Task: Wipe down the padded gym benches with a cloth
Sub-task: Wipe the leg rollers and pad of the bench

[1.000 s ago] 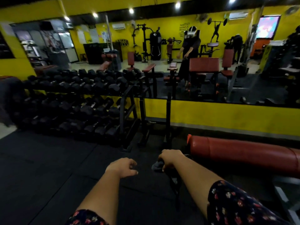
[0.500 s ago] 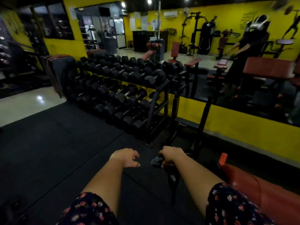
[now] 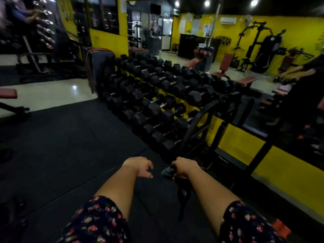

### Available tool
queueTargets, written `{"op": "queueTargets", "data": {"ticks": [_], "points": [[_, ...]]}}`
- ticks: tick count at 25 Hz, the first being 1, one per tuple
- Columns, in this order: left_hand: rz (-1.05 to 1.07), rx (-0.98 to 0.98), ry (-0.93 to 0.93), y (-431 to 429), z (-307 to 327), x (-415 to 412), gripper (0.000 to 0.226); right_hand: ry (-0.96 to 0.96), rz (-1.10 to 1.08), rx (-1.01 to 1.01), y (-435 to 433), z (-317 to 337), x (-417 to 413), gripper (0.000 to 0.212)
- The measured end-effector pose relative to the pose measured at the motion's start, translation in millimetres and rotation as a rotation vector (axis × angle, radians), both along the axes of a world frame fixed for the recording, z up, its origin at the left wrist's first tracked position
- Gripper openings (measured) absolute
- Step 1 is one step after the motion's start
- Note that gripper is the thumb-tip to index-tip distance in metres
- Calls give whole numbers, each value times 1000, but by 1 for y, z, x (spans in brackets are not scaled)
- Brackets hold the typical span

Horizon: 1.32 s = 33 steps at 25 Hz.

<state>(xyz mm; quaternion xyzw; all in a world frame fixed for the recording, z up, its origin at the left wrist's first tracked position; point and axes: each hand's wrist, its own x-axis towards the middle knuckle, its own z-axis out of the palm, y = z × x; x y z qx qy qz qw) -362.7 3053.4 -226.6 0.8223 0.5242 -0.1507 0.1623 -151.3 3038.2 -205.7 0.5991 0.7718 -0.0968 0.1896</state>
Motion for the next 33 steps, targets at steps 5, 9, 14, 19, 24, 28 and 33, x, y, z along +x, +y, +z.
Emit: {"op": "queueTargets", "data": {"ticks": [5, 9, 14, 19, 24, 28, 33], "points": [[145, 26, -29, 63, 16, -54, 57, 12, 110, 46, 82, 15, -53, 51], [261, 20, 14, 92, 15, -105, 58, 21, 219, 46, 135, 14, -101, 50], [441, 3, 26, 131, 13, -162, 56, 35, 413, 29, 204, 12, -164, 49], [645, 21, 34, 163, 19, -195, 62, 19, 580, 51, 277, 25, -206, 49], [829, 7, 16, 167, 13, -204, 63, 61, 748, 54, 324, 35, -256, 49], [1038, 17, -19, 129, 4, -214, 57, 45, 954, 25, 312, 19, -299, 49], [1331, 25, -86, 43, -13, -224, 56, 10, 1235, 0, 263, 4, -353, 56]]}}
